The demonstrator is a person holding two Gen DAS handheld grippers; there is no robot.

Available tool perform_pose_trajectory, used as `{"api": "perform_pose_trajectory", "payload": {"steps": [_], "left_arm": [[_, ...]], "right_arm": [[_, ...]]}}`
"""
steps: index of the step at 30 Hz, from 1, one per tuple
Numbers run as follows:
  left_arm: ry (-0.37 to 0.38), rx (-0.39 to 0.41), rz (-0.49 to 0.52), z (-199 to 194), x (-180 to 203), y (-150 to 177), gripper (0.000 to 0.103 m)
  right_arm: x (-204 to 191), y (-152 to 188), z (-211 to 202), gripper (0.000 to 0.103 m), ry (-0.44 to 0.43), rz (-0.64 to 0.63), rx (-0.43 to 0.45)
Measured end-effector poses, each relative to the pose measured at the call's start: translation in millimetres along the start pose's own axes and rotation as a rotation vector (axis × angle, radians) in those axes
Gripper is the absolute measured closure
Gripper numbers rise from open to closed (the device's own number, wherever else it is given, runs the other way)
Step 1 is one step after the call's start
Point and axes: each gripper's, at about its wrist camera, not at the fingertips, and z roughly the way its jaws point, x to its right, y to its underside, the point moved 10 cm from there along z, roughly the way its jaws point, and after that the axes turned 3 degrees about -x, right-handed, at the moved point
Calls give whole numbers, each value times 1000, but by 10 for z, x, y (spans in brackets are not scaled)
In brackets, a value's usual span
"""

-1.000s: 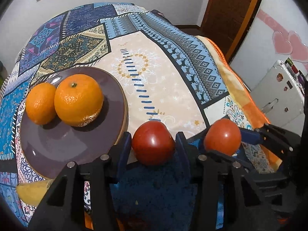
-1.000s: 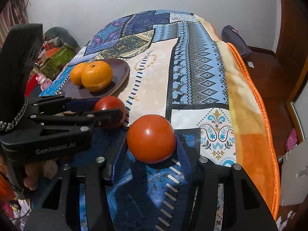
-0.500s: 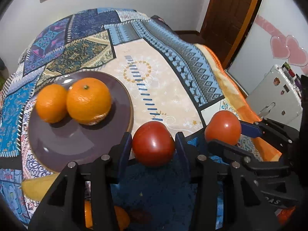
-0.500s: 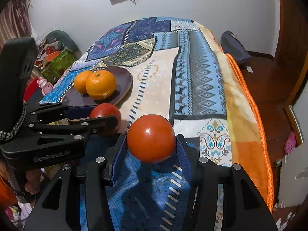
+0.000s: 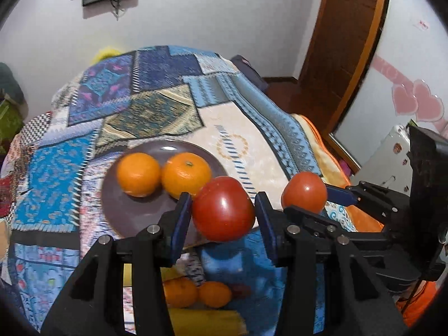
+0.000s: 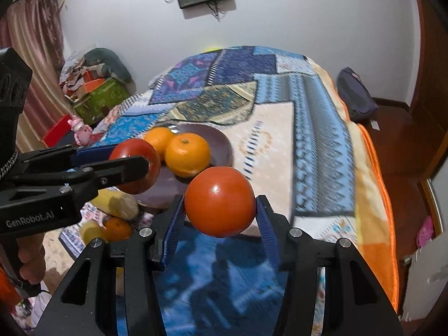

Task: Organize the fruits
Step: 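Lift both red tomatoes and carry them onto the purple plate beside the oranges, then open both tools to release the tomatoes on the plate and withdraw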

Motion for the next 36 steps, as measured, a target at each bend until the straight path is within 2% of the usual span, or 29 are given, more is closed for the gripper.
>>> {"api": "perform_pose_trajectory", "payload": {"steps": [9,18,25,36], "left_arm": [[-70,23,-64,-210,-604,-7,57],[-94,-26,-120,12,-995,145,57],[-73,-62,-130,255,-1059,211,57],[-44,-100,-118,518,-1022,264,57]], "right_arm": [[-332,-152,242,55,-45,-38,-7],[-561,-141,573,55,-73,-67,-56],[-618,-74,838,55,-77,-75,-106],[-668,23,978,55,-85,-84,-146]]}}
